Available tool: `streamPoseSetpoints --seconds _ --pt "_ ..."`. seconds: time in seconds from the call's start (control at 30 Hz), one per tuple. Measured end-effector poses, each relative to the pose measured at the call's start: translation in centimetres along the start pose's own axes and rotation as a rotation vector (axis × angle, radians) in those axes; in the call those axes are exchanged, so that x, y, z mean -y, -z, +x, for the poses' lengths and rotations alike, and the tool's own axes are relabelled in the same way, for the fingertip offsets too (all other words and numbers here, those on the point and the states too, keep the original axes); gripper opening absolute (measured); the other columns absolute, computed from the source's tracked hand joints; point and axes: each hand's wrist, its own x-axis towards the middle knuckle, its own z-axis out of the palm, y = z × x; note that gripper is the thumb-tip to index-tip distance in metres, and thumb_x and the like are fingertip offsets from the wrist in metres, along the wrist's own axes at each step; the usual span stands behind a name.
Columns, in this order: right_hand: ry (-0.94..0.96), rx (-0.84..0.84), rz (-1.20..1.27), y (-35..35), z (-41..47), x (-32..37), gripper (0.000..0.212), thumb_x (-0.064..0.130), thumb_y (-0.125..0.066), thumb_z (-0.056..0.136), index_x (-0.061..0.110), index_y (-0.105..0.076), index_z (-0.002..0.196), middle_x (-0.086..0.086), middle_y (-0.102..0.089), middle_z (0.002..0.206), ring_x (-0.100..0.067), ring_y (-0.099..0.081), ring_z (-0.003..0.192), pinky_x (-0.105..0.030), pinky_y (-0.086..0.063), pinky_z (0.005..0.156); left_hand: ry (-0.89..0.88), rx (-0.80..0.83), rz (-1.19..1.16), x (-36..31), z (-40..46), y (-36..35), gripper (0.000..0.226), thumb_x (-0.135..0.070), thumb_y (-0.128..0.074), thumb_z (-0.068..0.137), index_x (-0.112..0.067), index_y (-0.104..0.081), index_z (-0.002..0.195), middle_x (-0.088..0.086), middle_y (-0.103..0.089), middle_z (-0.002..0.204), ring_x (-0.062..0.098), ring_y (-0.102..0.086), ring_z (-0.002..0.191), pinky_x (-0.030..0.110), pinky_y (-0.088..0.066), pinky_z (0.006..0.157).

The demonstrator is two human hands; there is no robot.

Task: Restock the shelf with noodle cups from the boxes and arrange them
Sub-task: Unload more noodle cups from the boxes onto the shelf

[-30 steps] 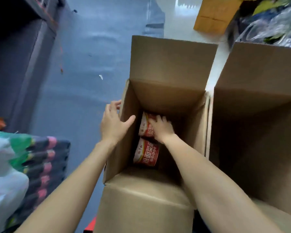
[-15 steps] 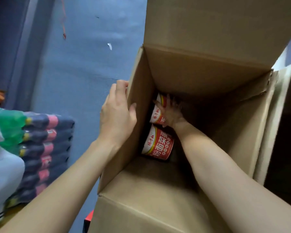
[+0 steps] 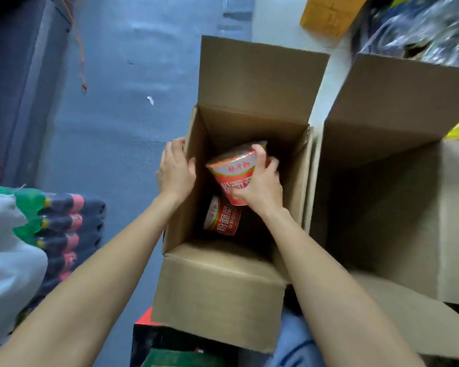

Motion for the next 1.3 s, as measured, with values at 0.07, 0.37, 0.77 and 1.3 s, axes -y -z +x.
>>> streamPoseSetpoints --seconds 0.07,0.37,0.77,1.3 --pt "0.034 -0.111 0.120 3.5 -3.2 1.7 0.102 0.051 -0.081 0.064 0.034 -0.012 0.138 -0.012 -0.030 0.135 -0.035 -0.048 0.119 -0.048 -0.051 0.088 0.017 0.025 -0.084 -1.2 -0.8 1.4 0.057 -0.032 -0.054 0.092 -0.011 -0.037 0.142 0.016 -0.049 0.128 0.034 -0.043 0.121 0.045 -0.034 0.100" --pt "0.166 -0.296 0.820 20.2 -16.1 1.7 0.114 0.028 -0.092 0.051 0.045 -0.017 0.136 -0.001 -0.039 0.140 -0.010 -0.051 0.124 -0.026 -0.051 0.091 -0.135 0.741 -0.916 -15.6 -8.5 13.7 0.084 -0.085 -0.053 0.060 -0.042 -0.044 0.132 -0.012 -0.060 0.122 0.007 -0.062 0.107 0.033 -0.050 0.089" --pt "-0.010 -1.130 0.324 37.8 -28.0 -4.6 0.092 0.051 -0.066 0.081 0.019 -0.018 0.152 -0.004 -0.035 0.148 -0.012 -0.035 0.136 -0.036 -0.035 0.112 -0.696 0.856 -1.256 -40.8 -20.7 14.3 0.062 -0.041 -0.065 0.081 -0.033 -0.037 0.135 0.002 -0.054 0.135 0.009 -0.059 0.115 0.028 -0.053 0.089" --pt "-0.085 -1.517 0.245 46.4 -34.5 -6.4 0.090 0.049 -0.073 0.077 0.016 -0.030 0.148 0.003 -0.037 0.141 -0.013 -0.042 0.130 -0.018 -0.042 0.101 -1.046 0.774 -1.249 -50.0 -29.0 15.5 0.061 -0.021 -0.067 0.088 -0.032 -0.035 0.138 -0.019 -0.048 0.133 0.000 -0.053 0.118 0.033 -0.051 0.096"
